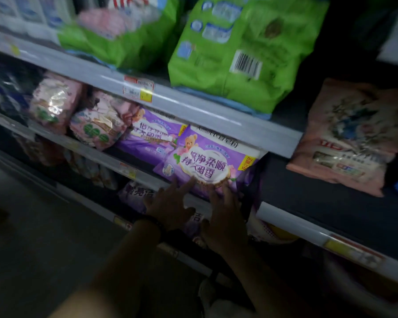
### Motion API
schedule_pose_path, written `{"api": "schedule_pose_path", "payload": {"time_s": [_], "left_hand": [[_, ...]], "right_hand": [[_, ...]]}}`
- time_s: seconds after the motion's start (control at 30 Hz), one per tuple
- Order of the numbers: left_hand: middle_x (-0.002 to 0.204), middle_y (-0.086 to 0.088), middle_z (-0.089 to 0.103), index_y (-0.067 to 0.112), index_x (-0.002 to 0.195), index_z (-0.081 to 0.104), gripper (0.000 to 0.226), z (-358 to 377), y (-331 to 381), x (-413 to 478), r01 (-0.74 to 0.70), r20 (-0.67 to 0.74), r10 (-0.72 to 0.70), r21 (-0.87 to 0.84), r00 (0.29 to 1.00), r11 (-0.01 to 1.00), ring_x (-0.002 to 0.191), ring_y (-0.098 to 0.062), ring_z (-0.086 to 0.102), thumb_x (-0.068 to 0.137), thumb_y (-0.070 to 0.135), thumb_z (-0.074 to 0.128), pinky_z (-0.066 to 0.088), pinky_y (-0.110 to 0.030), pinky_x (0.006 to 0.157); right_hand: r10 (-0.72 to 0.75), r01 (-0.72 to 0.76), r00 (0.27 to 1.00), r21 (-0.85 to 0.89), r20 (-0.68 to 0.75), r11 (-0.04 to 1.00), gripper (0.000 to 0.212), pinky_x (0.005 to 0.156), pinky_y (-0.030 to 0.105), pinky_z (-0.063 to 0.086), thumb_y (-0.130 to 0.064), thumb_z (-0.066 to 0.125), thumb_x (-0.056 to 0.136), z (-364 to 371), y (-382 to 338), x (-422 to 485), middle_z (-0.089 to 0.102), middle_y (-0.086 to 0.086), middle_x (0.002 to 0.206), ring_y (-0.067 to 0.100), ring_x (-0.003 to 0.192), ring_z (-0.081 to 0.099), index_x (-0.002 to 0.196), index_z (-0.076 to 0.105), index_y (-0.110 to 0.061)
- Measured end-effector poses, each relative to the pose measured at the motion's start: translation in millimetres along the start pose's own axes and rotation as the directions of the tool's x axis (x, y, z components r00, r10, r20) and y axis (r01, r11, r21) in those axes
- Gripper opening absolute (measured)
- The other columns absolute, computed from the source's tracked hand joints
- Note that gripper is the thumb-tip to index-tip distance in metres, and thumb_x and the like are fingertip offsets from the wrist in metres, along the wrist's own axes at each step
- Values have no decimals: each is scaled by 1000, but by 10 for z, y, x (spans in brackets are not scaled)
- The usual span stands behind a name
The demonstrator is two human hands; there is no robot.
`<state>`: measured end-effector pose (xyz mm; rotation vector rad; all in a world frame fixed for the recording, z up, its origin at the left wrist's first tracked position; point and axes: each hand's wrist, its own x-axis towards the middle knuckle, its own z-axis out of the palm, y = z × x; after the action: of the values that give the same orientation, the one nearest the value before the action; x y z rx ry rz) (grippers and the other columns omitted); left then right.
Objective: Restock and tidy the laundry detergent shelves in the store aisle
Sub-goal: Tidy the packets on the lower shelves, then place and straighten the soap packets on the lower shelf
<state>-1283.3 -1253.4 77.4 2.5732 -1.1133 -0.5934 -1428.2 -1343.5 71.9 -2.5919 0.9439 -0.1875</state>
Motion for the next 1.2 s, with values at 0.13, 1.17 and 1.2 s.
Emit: {"api": "schedule_pose_path", "payload": {"time_s": [0.13, 1.17, 1.2], "left_hand": [[142, 1, 62, 40, 131, 64, 64, -295, 118, -382, -10, -70, 10, -7, 997, 1000, 134, -24, 56, 77, 68, 43, 39, -46, 115], [174, 7, -14, 33, 166, -6, 111, -1960, 1387, -823, -315, -364, 376, 218, 852, 924, 162, -26, 6, 82, 59, 61, 35, -54, 120], [174, 7, -13, 33, 166, -6, 111, -1945, 1375, -799, -314, -377, 380, 228, 845, 922, 162, -26, 8, 79, 61, 58, 36, -54, 119]], "right_hand": [[-22, -5, 992, 217, 125, 976, 65, 108, 38, 52, -45, 63, 81, -580, -115, -87, 60, -2, 144, 22, 135, 57, 144, 55, -33], [396, -172, 918, 920, 20, 352, 30, 83, 53, 65, -29, 84, 76, -2702, -742, 418, 79, 8, 101, 28, 91, 76, 101, 75, -16], [400, -186, 916, 923, 39, 337, 29, 80, 51, 66, -26, 84, 81, -2713, -740, 457, 77, 10, 104, 29, 91, 75, 104, 74, -14]]}}
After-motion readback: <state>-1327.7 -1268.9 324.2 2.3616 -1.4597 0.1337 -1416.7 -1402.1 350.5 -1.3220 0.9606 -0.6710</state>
